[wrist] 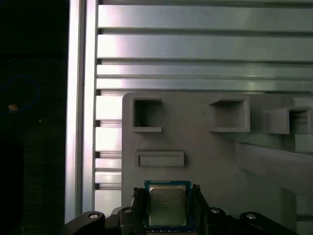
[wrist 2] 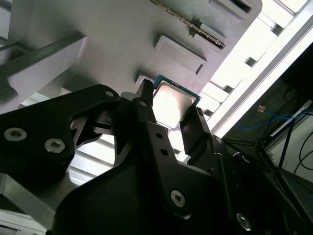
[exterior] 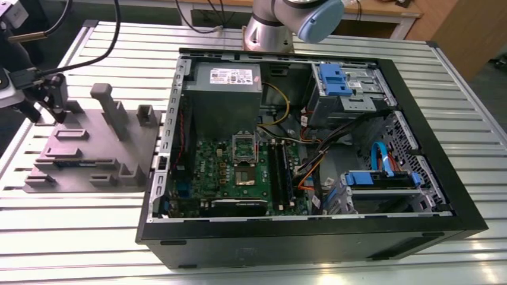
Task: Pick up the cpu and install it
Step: 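Pick up the cpu and move it towards the insertion slot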
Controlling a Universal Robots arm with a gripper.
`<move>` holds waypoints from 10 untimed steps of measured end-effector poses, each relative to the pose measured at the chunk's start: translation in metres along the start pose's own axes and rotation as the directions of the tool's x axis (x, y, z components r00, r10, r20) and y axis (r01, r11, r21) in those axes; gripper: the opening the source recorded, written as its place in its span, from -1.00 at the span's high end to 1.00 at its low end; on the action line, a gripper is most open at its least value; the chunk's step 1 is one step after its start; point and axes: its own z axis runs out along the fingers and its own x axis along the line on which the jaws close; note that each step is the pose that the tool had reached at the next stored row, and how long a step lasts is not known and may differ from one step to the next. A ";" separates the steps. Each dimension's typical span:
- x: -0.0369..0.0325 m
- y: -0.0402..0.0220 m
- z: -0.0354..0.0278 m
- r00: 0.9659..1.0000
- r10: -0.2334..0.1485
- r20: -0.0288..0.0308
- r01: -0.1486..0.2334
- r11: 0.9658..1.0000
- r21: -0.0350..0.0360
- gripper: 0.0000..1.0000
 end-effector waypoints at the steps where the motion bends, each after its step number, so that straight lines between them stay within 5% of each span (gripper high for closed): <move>1: 0.0000 0.0001 -0.0017 1.000 0.000 0.000 0.000 1.000 0.000 0.06; 10: -0.0003 0.0010 -0.0250 1.000 0.000 0.000 0.000 1.000 0.000 0.06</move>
